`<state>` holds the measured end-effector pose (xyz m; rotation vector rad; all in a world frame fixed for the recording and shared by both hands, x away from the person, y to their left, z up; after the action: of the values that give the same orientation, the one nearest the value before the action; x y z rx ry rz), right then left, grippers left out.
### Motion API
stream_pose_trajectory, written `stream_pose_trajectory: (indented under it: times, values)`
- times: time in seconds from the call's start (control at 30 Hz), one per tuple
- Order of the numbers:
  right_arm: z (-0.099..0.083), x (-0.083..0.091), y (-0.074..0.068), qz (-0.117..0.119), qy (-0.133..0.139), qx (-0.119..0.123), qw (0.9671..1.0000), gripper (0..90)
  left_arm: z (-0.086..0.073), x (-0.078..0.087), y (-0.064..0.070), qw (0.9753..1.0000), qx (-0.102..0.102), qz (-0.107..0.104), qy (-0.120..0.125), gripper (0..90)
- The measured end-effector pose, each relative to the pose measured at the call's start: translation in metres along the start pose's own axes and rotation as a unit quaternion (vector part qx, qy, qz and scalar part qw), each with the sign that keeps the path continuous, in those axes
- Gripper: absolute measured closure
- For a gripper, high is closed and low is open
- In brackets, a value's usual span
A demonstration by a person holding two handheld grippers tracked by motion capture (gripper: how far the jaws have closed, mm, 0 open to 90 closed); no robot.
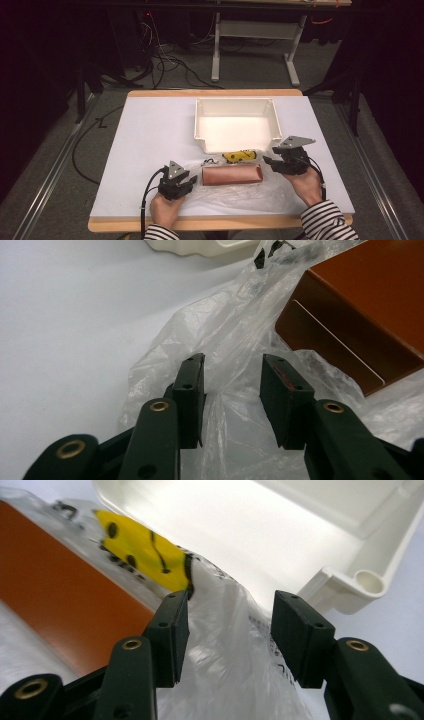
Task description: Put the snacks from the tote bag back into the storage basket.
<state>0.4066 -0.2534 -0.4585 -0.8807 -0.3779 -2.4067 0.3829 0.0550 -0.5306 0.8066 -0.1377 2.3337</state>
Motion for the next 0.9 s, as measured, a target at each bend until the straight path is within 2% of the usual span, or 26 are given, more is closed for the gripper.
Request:
stream_pose_trajectory:
  times: [0.07, 0.2, 0.3, 0.47, 0.57, 0.6, 0.67, 0.7, 0.8, 0.83, 0.9]
  values:
    - [-0.003, -0.011, 0.003, 0.005, -0.014, -0.009, 0.9999, 57.6, 0.000, 0.000, 0.000, 1.0000, 0.000, 0.000, 0.000, 62.2]
    - [-0.013, -0.023, 0.005, 0.014, -0.030, -0.008, 0.9994, 83.6, 0.000, 0.000, -0.001, 1.0000, 0.001, 0.004, 0.000, 63.5]
    - [-0.021, -0.026, 0.010, 0.010, -0.036, -0.007, 0.9993, 89.7, 0.000, 0.000, -0.002, 0.9999, 0.007, 0.010, 0.000, 67.7]
    - [-0.047, -0.030, 0.020, -0.005, -0.059, -0.021, 0.9980, 90.0, 0.000, 0.000, -0.005, 0.9997, 0.018, 0.018, 0.001, 75.2]
    - [-0.056, -0.032, 0.021, -0.010, -0.054, -0.026, 0.9982, 89.6, 0.001, 0.001, -0.007, 0.9994, 0.033, 0.003, 0.000, 75.4]
    - [-0.057, -0.031, 0.020, -0.010, -0.052, -0.028, 0.9982, 88.4, 0.001, 0.001, -0.007, 0.9992, 0.041, -0.007, 0.000, 74.3]
    - [-0.057, -0.032, 0.018, -0.009, -0.050, -0.027, 0.9984, 81.9, 0.003, 0.004, -0.007, 0.9991, 0.040, -0.010, -0.002, 67.4]
    - [-0.056, -0.032, 0.017, -0.007, -0.049, -0.026, 0.9984, 77.0, 0.006, 0.007, -0.005, 0.9992, 0.038, -0.012, 0.003, 63.8]
    - [-0.054, -0.030, 0.014, -0.013, -0.044, -0.022, 0.9987, 67.7, 0.019, 0.021, 0.002, 0.9984, 0.040, -0.033, 0.021, 56.1]
    - [-0.052, -0.028, 0.013, -0.015, -0.038, -0.022, 0.9989, 65.8, 0.025, 0.027, 0.004, 0.9982, 0.038, -0.037, 0.027, 53.8]
    - [-0.047, -0.023, 0.011, -0.018, -0.022, -0.016, 0.9995, 62.4, 0.034, 0.034, 0.007, 0.9988, 0.022, -0.029, 0.032, 50.3]
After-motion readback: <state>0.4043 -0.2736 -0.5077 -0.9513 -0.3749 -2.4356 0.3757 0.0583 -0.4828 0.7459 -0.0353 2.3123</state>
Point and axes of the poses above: each handheld gripper's, and its own axes: x roughly backward along the jaws, z roughly out of its top, y roughly to its right, the point moved 7 cm from there along -x, roughly forward along the jaws, and after that the axes turned 3 degrees about y, right-handed, at the moved point
